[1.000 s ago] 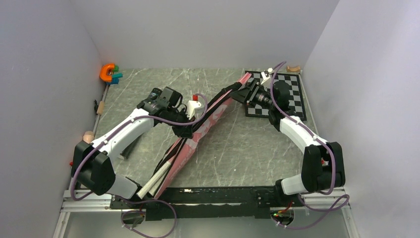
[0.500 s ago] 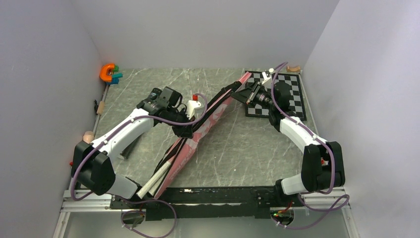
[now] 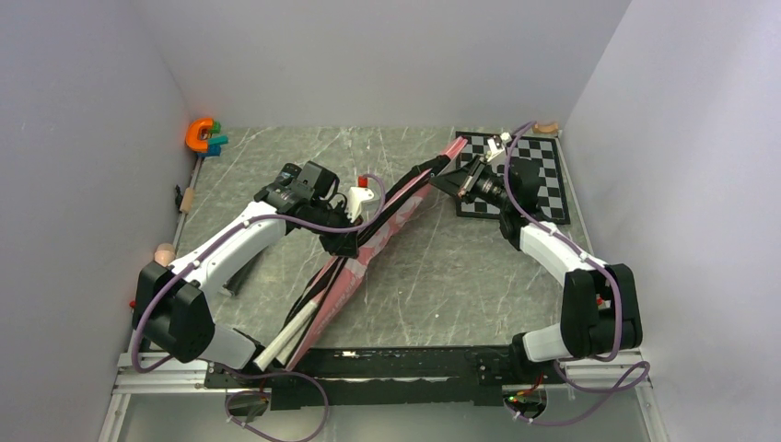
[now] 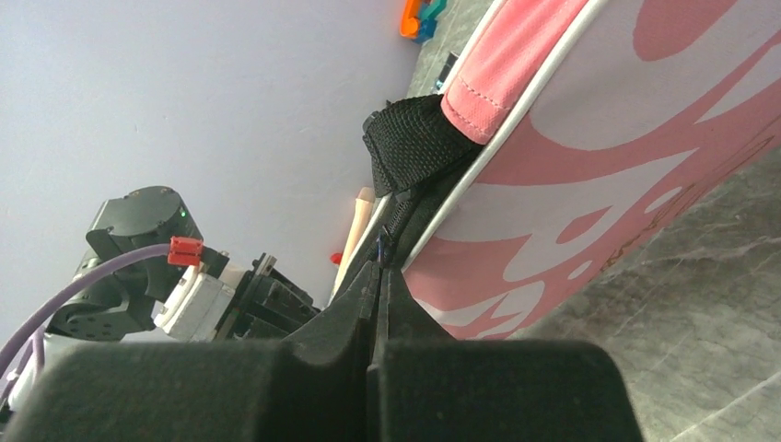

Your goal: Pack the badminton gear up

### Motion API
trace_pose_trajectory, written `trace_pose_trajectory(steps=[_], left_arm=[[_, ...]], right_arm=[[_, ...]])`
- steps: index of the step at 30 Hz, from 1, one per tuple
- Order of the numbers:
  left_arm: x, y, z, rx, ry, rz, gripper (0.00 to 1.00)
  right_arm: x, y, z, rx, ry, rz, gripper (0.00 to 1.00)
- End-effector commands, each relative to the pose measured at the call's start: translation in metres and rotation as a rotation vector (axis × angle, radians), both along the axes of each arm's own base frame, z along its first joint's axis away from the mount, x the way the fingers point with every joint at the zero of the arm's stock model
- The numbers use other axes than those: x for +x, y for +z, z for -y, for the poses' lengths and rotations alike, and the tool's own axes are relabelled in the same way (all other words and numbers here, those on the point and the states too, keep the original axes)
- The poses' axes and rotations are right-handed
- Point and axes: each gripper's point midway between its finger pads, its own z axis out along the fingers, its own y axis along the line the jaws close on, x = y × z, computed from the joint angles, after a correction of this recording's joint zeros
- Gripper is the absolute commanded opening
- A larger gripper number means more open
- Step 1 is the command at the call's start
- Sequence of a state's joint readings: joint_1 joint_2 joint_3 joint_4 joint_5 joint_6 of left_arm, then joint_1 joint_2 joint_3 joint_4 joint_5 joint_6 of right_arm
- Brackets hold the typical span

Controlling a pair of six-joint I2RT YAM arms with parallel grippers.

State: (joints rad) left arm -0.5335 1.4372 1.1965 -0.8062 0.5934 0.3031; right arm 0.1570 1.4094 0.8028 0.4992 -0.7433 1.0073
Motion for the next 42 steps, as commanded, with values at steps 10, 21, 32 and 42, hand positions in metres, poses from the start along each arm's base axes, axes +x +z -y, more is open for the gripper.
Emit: trace_pose_trajectory(steps=[10, 21, 32, 42], left_arm=[[0.009, 0.042, 0.016, -0.119, -0.051, 0.107, 0.0], [0.013, 0.045, 0.016, -0.116, -0.03, 0.125, 0.0], [0.03, 0.053, 0.007, -0.116, 0.056, 0.161, 0.0], [0.039, 0.053, 0.007, -0.117, 0.106, 0.129, 0.0]], right_arm=[[-0.04, 0.02, -0.052, 0.026, 0.149, 0.08, 0.0], [-0.082, 0.003, -0.11, 0.003, 0.301, 0.041, 0.0], [-0.119, -0.014, -0.15, -0.008, 0.411, -0.004, 0.0], [-0.121, -0.007, -0.149, -0.065, 0.369, 0.01, 0.35]])
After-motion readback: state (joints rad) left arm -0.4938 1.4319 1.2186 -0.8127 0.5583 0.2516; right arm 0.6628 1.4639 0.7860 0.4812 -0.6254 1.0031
